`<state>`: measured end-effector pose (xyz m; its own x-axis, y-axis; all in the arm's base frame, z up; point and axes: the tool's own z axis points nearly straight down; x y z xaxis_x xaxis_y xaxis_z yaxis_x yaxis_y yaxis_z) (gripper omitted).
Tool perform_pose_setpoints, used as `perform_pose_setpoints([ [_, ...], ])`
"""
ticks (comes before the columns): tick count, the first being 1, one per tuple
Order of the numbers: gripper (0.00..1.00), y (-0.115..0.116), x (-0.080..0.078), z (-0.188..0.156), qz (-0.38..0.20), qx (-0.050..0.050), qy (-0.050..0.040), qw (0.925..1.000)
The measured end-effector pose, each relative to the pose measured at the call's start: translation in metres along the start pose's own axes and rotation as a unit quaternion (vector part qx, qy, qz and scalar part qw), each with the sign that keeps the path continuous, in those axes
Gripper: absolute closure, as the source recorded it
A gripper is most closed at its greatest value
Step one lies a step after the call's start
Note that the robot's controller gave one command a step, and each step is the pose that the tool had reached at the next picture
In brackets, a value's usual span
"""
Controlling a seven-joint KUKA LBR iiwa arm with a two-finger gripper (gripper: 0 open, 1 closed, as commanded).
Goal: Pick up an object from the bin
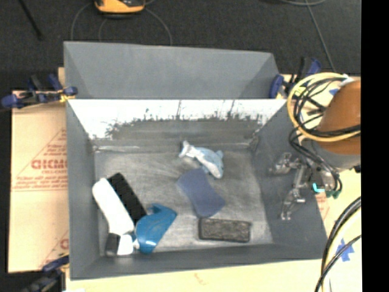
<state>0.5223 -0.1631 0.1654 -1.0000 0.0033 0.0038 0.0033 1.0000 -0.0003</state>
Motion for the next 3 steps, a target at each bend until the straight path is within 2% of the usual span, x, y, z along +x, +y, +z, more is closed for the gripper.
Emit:
perform_pose_setpoints([
  [1, 0.0, 0.001, -0.002, -0.004, -0.002, 0.001, -0.0037, 1.0],
  [2, 0.0, 0.053, 0.021, 0.061, -0.046, 0.001, -0.005, 0.9989],
  [3, 0.0, 0.071, 0.029, 0.058, -0.074, 0.0, -0.0003, 0.9972],
])
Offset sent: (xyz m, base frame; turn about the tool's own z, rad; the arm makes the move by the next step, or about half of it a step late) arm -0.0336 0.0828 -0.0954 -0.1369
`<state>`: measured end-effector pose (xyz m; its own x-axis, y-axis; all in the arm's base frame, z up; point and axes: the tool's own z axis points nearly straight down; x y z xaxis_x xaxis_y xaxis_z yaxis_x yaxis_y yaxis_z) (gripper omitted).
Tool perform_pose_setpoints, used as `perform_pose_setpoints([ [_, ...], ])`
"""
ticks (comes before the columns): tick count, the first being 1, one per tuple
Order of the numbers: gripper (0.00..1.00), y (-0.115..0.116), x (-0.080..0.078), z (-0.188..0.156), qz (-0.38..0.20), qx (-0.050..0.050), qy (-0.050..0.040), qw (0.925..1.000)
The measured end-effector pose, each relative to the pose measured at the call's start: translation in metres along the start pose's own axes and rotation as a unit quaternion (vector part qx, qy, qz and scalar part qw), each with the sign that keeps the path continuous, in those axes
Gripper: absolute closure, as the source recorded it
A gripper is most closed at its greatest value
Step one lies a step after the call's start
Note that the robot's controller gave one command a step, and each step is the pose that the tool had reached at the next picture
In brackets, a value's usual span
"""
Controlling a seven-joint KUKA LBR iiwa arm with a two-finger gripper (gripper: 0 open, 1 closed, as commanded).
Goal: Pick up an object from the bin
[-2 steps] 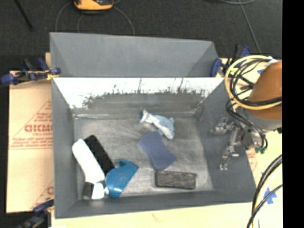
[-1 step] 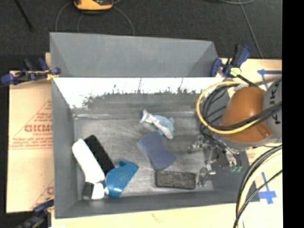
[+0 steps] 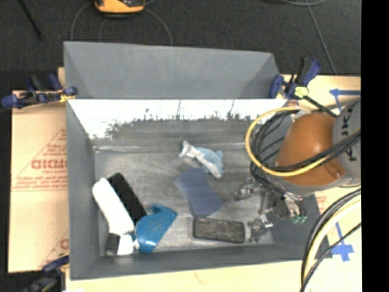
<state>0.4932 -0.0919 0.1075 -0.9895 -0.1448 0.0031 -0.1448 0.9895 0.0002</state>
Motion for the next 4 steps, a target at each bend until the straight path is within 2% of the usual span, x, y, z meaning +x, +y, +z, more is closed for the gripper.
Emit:
perform_pose_setpoints([
  [1, 0.0, 0.047, 0.001, 0.0, -0.022, 0.001, -0.003, 0.9998],
  [2, 0.0, 0.061, 0.003, 0.035, -0.01, 0.001, -0.0107, 0.9999],
  [3, 1.0, 0.104, -0.007, 0.034, 0.012, 0.002, -0.0086, 0.9999],
  [4, 1.0, 0.104, -0.007, 0.034, 0.012, 0.002, -0.0086, 0.9999],
])
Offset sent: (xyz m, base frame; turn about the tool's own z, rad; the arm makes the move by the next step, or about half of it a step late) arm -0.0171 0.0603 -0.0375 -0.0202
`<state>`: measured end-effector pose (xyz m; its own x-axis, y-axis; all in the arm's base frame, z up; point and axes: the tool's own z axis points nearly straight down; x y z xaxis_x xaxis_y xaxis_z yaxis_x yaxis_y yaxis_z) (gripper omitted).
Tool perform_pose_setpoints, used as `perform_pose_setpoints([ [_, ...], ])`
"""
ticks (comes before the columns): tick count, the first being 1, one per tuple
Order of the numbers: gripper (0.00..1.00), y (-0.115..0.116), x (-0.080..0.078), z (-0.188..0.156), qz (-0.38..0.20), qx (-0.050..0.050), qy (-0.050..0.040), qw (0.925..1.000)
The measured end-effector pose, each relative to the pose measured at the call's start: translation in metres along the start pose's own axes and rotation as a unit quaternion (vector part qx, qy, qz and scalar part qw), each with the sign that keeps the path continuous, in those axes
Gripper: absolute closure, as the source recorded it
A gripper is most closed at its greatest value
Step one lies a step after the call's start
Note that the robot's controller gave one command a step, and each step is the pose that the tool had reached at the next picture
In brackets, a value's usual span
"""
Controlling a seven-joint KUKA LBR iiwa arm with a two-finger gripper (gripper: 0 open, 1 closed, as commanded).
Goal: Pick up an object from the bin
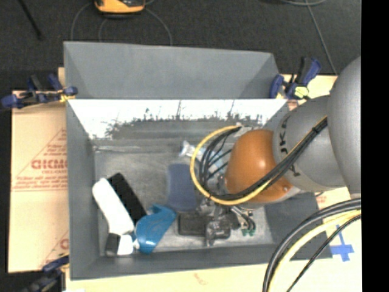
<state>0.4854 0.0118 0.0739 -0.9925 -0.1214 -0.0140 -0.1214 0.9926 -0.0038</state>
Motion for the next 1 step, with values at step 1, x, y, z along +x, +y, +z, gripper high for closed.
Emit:
perform_pose_setpoints([
  [1, 1.0, -0.0002, 0.0006, -0.0029, 0.0, 0.0, 0.0014, 1.0],
])
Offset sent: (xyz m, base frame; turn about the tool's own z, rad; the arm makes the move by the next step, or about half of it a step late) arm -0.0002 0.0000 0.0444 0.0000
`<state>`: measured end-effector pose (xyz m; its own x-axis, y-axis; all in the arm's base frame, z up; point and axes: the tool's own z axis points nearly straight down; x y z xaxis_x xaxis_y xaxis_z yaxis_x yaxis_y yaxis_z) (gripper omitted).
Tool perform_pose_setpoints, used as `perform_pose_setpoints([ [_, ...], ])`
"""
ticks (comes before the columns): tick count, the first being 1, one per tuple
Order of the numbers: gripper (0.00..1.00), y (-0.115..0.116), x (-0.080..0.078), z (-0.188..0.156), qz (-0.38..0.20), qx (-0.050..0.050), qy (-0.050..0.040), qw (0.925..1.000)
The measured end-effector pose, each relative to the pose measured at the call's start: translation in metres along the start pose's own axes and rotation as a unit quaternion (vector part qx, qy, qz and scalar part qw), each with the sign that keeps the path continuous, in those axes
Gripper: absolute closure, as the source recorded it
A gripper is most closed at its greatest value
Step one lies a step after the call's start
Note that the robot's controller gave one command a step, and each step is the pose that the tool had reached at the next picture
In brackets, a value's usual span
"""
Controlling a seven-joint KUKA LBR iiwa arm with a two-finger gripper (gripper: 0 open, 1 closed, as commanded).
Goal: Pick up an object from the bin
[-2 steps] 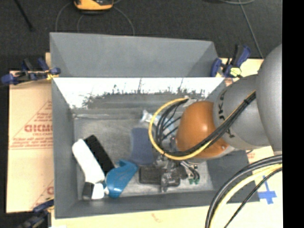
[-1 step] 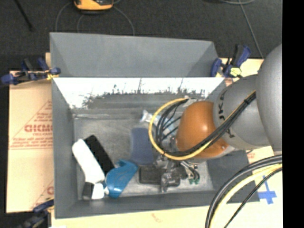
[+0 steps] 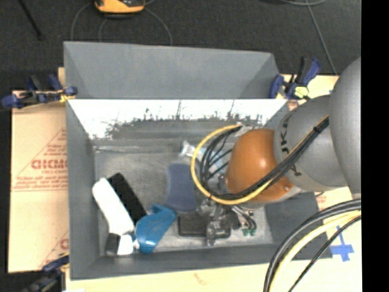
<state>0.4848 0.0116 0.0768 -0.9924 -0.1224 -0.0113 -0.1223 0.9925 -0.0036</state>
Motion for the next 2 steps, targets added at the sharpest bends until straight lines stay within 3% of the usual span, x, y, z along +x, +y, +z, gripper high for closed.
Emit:
perform_pose_setpoints([
  [2, 1.0, 0.0, 0.001, -0.023, -0.001, -0.001, 0.0041, 1.0],
])
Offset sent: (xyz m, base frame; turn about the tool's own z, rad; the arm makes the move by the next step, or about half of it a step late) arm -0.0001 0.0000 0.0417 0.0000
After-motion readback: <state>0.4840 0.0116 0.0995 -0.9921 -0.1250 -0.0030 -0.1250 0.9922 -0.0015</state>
